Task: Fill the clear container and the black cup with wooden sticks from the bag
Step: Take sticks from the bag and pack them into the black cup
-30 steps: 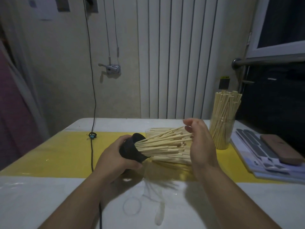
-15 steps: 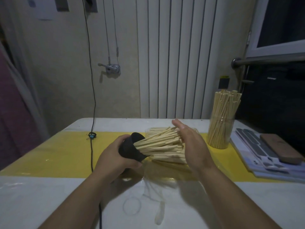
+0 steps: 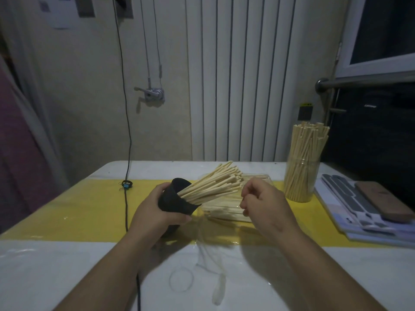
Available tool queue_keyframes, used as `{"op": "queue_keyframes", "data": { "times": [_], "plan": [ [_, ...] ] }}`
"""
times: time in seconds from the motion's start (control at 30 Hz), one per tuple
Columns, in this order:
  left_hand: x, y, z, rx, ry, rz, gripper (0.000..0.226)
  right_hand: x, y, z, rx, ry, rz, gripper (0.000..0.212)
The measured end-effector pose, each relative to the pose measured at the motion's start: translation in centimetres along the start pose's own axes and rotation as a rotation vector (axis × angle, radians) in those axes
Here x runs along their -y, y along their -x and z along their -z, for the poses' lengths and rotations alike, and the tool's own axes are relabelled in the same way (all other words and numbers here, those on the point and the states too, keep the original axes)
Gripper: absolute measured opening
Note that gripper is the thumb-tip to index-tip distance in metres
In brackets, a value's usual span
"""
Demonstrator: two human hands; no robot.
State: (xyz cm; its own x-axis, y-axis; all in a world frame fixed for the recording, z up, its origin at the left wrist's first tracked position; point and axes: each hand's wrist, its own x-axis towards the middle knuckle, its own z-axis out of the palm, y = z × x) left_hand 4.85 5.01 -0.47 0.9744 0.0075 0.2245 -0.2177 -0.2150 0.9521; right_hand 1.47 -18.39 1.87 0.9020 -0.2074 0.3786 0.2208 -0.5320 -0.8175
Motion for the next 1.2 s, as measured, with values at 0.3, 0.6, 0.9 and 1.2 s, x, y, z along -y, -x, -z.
{"op": "queue_keyframes", "data": {
  "times": [0.3, 0.6, 0.9, 1.2],
  "plan": [
    [0.1, -0.1, 0.2, 0.000, -0.012, -0.005, 0.071, -0.4, 0.2, -1.4, 0.331, 0.255, -0.033, 0.026],
    [0.1, 0.0, 0.2, 0.010, -0.012, 0.004, 0.072, -3.0, -0.3, -2.4, 0.457, 0.828, 0.088, 0.055],
    [-0.3, 0.1, 0.1, 0.001, 0.011, 0.026, 0.075, -4.3, -1.0, -3.4, 0.360, 0.827, 0.103, 0.043],
    [0.1, -0.1, 0.2, 0.015, 0.003, 0.014, 0.070, -4.7, -1.2, -3.6, 0.357, 0.815, 0.113, 0.045]
  ]
}}
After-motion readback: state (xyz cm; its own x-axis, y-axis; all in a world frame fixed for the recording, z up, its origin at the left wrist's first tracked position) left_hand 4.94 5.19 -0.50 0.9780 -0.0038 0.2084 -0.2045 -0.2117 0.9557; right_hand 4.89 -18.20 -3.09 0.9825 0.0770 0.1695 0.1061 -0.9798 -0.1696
